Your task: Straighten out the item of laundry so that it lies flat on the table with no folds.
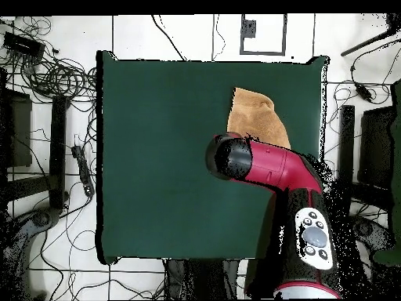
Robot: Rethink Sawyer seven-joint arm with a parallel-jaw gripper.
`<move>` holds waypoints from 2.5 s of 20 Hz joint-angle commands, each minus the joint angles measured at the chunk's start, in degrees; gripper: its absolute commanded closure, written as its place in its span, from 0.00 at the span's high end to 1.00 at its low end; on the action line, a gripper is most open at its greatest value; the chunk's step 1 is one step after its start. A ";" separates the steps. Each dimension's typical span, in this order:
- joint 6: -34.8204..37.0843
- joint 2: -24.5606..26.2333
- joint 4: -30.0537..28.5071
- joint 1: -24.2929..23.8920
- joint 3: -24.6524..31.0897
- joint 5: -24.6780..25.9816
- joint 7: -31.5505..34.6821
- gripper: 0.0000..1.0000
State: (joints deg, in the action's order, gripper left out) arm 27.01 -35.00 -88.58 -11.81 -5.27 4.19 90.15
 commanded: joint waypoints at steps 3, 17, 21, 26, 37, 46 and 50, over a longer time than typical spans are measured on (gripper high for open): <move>1.28 4.77 -1.00 1.75 8.47 -0.81 5.25 1.00; 1.75 4.89 -1.05 2.23 8.66 -1.01 6.59 1.00; 0.40 5.12 -1.56 1.69 9.04 -1.33 7.01 1.00; -0.35 5.57 -0.94 1.82 7.64 -0.47 7.29 1.00; -1.04 6.80 0.00 1.15 9.03 -0.17 5.98 1.00; -0.69 8.67 2.29 2.16 8.58 -0.13 6.35 1.00; -0.81 8.98 2.36 2.25 8.68 -0.17 6.44 1.00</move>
State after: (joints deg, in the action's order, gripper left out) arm 27.01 -28.37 -86.46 -11.52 -3.32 4.74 90.15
